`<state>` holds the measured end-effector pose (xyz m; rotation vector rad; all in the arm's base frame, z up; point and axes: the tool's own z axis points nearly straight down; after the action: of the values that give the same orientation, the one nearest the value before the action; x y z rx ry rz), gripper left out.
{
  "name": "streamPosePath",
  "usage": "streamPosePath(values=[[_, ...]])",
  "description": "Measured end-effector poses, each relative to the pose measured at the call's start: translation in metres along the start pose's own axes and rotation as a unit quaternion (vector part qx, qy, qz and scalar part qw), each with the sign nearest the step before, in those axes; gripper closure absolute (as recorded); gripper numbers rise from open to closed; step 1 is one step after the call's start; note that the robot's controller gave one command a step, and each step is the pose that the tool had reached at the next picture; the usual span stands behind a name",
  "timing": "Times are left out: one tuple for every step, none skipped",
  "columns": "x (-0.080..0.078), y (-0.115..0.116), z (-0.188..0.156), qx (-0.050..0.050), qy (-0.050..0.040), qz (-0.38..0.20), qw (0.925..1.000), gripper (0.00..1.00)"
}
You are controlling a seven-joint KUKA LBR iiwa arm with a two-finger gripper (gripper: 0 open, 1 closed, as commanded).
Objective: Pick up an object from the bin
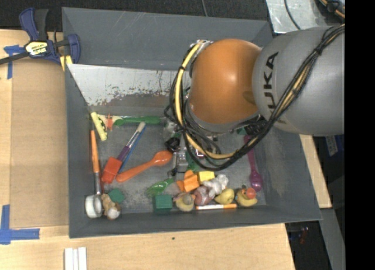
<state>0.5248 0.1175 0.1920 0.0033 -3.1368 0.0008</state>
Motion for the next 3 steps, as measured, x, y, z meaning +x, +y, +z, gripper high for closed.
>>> streamPosePath(values=[[-0.002,0.000,-0.004,-0.001,-0.0039,0.001,1.0000,0.00],[-0.016,-0.077,-0.003,0.000,-0.0053,-0.033,0.9994,0.00],[0.009,-0.107,-0.011,0.000,-0.0051,-0.079,0.9969,0.00]])
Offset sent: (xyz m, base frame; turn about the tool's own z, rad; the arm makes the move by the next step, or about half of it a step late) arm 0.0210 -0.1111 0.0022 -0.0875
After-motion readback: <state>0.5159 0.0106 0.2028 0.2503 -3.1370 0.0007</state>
